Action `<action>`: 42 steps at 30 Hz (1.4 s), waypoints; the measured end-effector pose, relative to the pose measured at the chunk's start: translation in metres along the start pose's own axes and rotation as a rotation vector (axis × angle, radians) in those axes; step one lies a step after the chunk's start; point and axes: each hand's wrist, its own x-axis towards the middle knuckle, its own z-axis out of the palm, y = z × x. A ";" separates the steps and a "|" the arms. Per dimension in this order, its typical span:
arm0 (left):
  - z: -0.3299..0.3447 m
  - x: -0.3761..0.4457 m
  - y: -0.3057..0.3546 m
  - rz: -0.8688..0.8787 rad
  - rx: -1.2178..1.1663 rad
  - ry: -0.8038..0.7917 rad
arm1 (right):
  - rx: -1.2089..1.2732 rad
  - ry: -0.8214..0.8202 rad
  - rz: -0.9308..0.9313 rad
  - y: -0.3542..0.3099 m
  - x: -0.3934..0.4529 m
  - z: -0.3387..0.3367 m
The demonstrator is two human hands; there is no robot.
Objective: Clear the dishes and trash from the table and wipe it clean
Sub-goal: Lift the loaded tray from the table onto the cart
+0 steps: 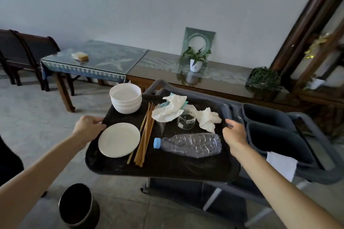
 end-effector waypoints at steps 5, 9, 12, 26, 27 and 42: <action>0.060 0.044 0.041 0.035 0.038 -0.015 | 0.003 0.042 0.032 0.007 0.057 -0.016; 0.099 0.073 0.069 0.026 0.059 -0.038 | 0.020 0.068 0.080 0.013 0.099 -0.022; 0.130 0.104 0.089 0.030 0.078 -0.055 | 0.023 0.081 0.116 0.018 0.129 -0.020; 0.237 0.279 0.120 -0.066 0.238 -0.167 | 0.257 0.203 0.400 0.045 0.272 0.072; 0.242 0.285 0.123 -0.116 0.219 -0.155 | 0.270 0.196 0.400 0.048 0.277 0.079; 0.275 0.348 0.134 -0.635 -0.194 -0.385 | 0.289 0.261 0.464 0.075 0.309 0.106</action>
